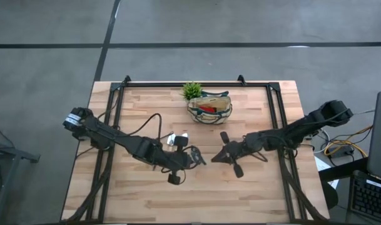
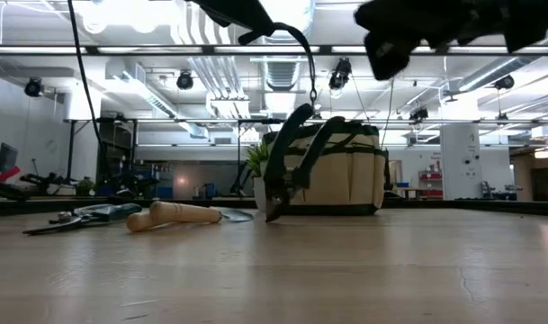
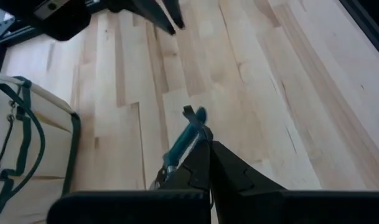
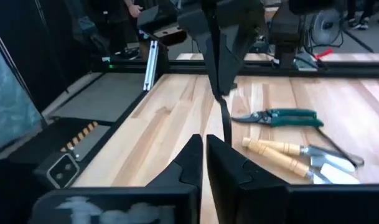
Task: Pick & Place Garden tools in Gardening bag
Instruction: Put the right green shear scissors into the gardening bag
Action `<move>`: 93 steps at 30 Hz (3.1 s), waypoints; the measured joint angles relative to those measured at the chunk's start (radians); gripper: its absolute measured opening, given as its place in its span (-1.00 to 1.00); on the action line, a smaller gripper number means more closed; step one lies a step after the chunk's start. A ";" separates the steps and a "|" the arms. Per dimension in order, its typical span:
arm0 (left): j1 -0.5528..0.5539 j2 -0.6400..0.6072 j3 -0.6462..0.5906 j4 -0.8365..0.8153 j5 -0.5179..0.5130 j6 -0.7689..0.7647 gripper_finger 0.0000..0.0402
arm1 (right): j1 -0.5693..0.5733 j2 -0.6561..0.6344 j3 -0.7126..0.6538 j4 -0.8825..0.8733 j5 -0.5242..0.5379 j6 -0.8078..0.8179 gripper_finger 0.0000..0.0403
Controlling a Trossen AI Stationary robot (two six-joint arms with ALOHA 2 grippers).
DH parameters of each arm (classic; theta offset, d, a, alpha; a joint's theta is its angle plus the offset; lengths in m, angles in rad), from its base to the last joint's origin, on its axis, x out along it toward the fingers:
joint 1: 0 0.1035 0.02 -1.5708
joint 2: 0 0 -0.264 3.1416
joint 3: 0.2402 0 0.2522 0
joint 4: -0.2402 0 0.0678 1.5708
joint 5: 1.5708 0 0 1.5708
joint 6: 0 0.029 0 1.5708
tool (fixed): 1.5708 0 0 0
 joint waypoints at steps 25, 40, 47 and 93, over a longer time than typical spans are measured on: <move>0.000 -0.001 0.050 0.009 0.022 0.008 -0.98 | -0.001 0.169 0.216 -0.145 0.107 -0.131 -0.25; 0.002 -0.001 0.049 0.040 0.021 0.025 -0.99 | -0.001 0.172 0.216 -0.164 0.095 -0.142 -0.86; 0.003 -0.001 0.048 0.083 0.019 0.006 -0.91 | 0.000 0.154 0.216 -0.190 0.095 -0.152 -0.94; 0.014 -0.003 -0.176 1.145 -0.170 0.264 -0.60 | -0.031 -0.550 0.232 -0.688 1.004 -0.218 -0.95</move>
